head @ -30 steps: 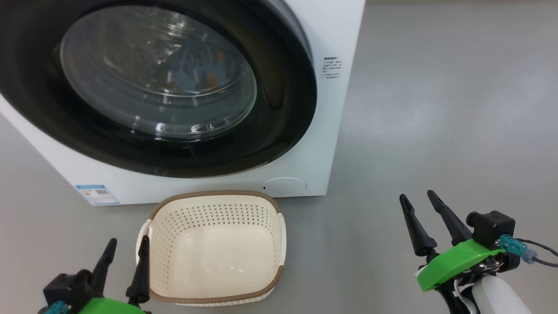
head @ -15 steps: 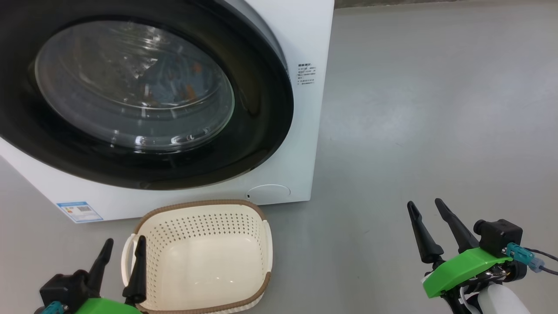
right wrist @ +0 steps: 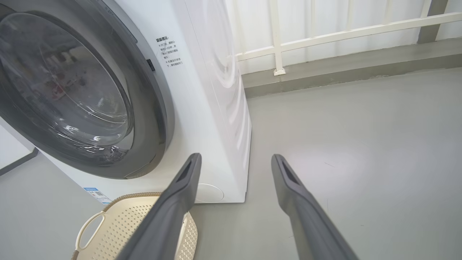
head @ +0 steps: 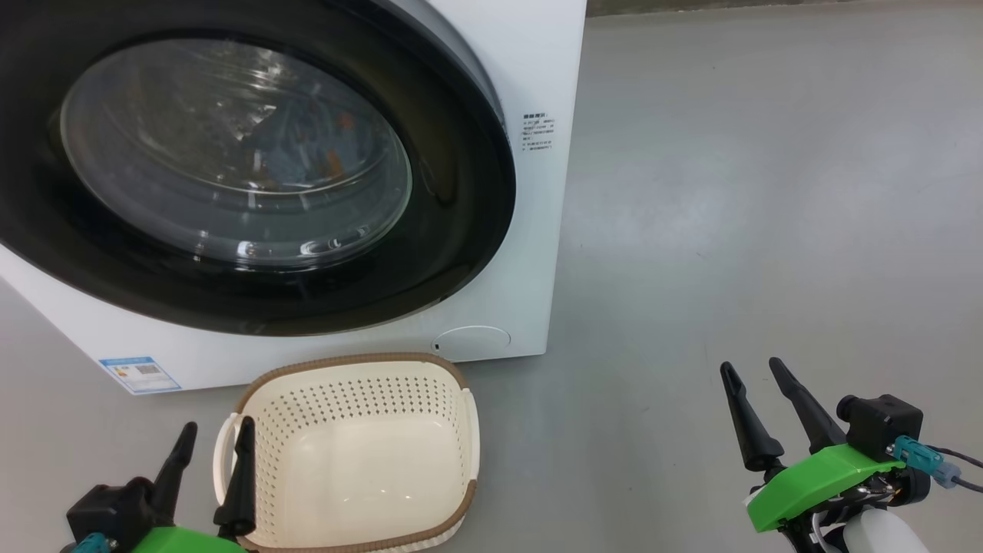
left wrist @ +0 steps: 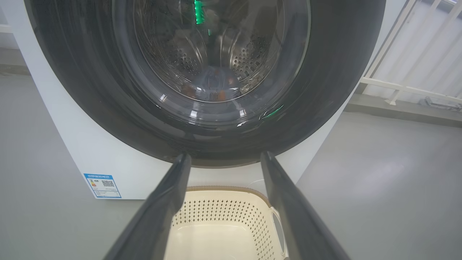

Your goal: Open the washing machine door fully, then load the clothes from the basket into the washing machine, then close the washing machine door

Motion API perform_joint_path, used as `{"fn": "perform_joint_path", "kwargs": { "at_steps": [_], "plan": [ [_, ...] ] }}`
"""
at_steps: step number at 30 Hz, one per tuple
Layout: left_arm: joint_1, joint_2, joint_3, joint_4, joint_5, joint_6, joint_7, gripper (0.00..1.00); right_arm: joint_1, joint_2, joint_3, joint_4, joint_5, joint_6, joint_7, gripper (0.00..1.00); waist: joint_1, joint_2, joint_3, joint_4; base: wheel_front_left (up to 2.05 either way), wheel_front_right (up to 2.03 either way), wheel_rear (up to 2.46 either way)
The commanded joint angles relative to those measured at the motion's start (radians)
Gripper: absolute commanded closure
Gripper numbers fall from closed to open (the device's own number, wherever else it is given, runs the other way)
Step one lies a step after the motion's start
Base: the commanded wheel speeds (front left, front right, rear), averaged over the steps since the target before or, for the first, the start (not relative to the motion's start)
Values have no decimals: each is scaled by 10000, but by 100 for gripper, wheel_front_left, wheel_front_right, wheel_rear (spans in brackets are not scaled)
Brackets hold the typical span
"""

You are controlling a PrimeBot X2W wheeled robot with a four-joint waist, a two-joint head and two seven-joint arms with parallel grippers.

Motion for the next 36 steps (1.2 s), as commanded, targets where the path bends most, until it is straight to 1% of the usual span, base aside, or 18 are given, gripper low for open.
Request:
{"fn": "perform_joint_path", "kwargs": {
  "at_steps": [1,13,14,20,23,26,27,30,36],
  "plan": [
    [-88,209,373,-209,-58,-15,-65,0,-47,-19,160,-262,-68,-59,-48,0,0,0,-3,5,0,0,0],
    [-54,221,355,-179,-148,-15,-65,0,-30,-27,186,-255,-79,-59,-48,0,0,0,-56,40,0,0,0],
    [59,0,-11,13,-100,0,0,100,0,23,2,-2,-2,0,0,100,0,0,-57,41,0,0,0],
    [381,-431,-135,571,-144,2,20,100,297,263,100,580,49,2,21,100,0,0,-61,43,0,0,0],
    [372,-449,-82,534,-427,1,103,100,315,287,45,514,333,0,111,100,5,0,-78,55,0,0,0],
    [360,-467,-31,511,-707,1,187,100,342,311,-10,449,616,-1,199,100,23,0,-115,68,0,0,0],
    [355,-473,-13,504,-801,1,215,100,351,319,-28,428,711,-2,228,100,22,0,-123,72,0,0,0],
    [329,-490,39,497,-1082,0,298,100,365,343,-81,378,995,-3,316,100,4,0,-123,84,0,0,0],
    [270,-527,148,472,-1643,0,466,100,384,391,-192,270,1563,-6,492,100,1,0,-145,107,0,0,0]
  ]
}}
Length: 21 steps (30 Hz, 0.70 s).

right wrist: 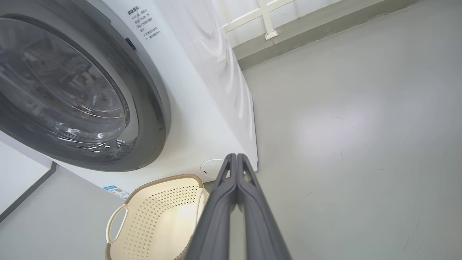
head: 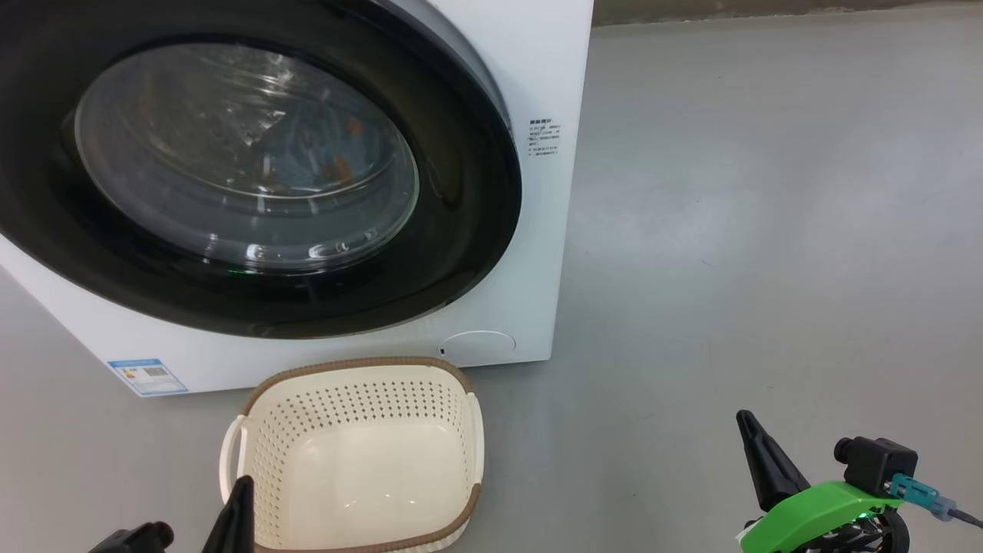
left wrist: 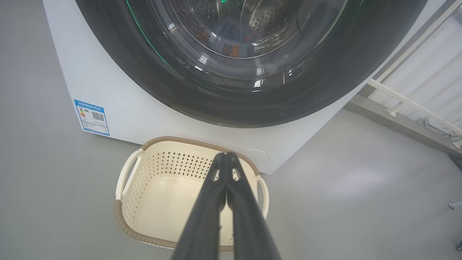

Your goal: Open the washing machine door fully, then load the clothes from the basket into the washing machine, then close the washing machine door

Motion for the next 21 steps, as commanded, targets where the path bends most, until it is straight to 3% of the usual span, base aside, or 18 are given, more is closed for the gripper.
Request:
{"fn": "perform_joint_path", "kwargs": {
  "at_steps": [1,21],
  "plan": [
    [-291,98,191,-272,-323,-2,79,100,-204,-44,-89,-325,365,-9,73,100,-2,0,-12,10,0,0,0],
    [-438,-32,565,-391,-2181,-5,651,100,-104,115,-458,-706,2256,-18,666,100,-2,0,-113,89,0,0,0]
  ]
}}
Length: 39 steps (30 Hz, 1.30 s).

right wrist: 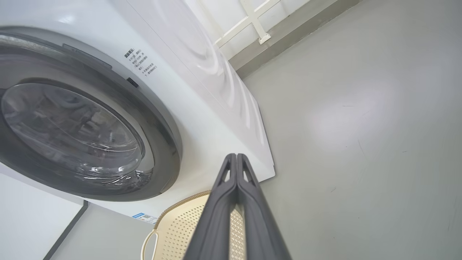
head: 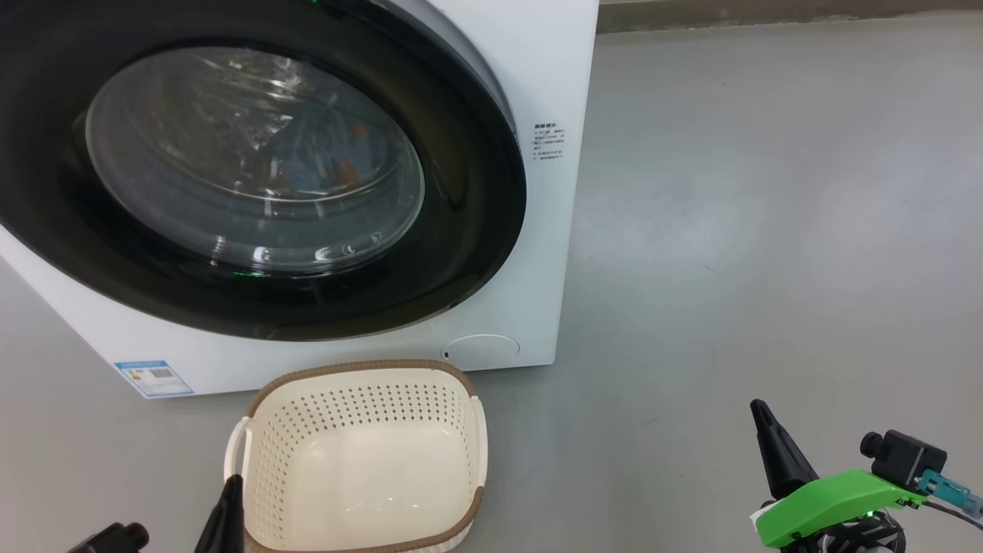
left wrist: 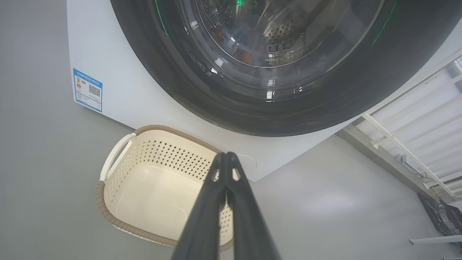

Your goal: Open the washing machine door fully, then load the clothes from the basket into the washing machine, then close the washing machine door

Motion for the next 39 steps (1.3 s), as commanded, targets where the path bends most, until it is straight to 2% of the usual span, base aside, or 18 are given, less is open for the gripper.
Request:
{"fn": "perform_joint_path", "kwargs": {
  "at_steps": [1,39],
  "plan": [
    [-398,82,229,-282,-272,-5,41,100,-106,-9,-45,-326,283,-19,82,100,-1,0,-8,7,0,0,0],
    [-667,-182,949,-507,-3687,-10,1123,100,84,288,-726,-1036,3784,-37,1178,100,-1,0,-195,153,0,0,0]
  ]
}}
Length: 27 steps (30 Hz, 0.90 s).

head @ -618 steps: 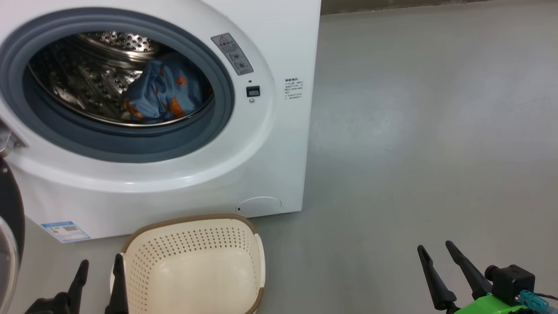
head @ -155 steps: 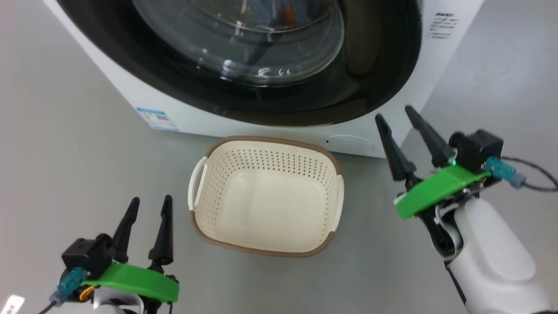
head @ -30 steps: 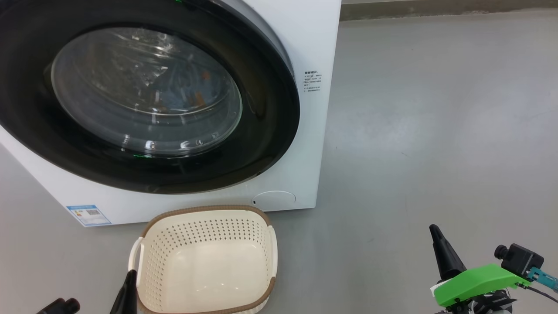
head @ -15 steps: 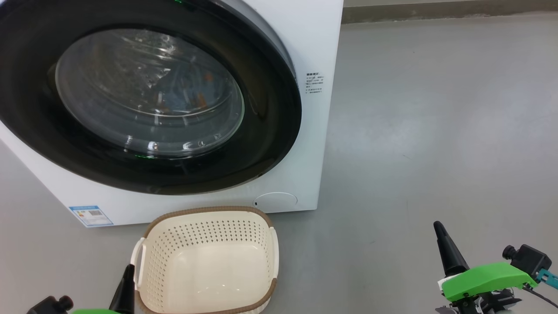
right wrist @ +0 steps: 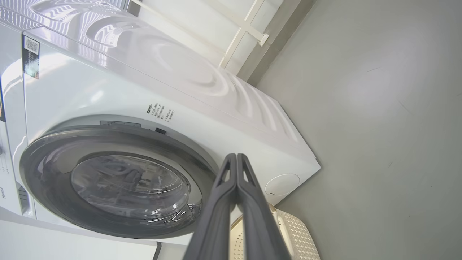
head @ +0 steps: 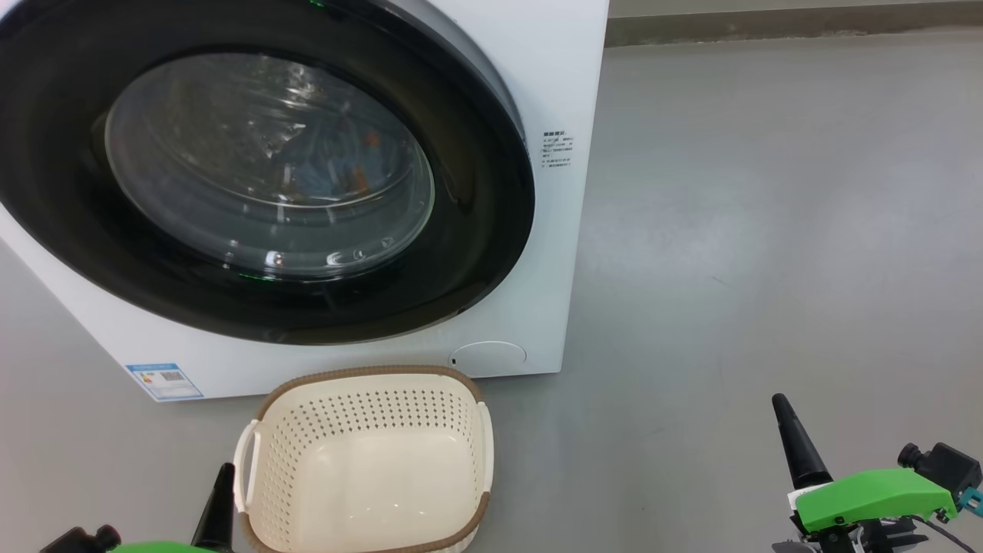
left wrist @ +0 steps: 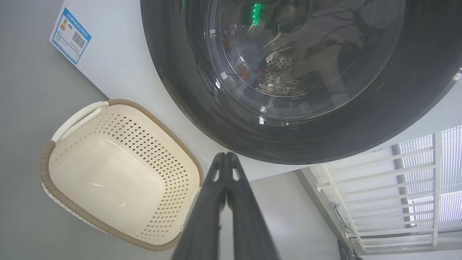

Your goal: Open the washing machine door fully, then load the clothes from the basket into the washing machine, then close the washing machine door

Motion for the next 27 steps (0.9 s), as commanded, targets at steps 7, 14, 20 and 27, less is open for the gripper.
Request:
{"fn": "perform_joint_path", "kwargs": {
  "at_steps": [7,14,20,27],
  "plan": [
    [-505,73,421,-335,-754,-13,257,100,-103,39,-67,-450,796,-38,237,100,-1,0,-36,28,0,0,0],
    [-556,20,560,-378,-1398,-14,464,100,-67,95,-196,-584,1459,-42,445,100,-1,0,-71,56,0,0,0],
    [-600,-24,680,-414,-1946,-15,641,100,-37,143,-305,-699,2024,-45,622,100,-1,0,-101,79,0,0,0],
    [-652,-77,820,-457,-2590,-16,849,100,-1,199,-434,-833,2687,-48,830,100,-1,0,-137,107,0,0,0]
  ]
}}
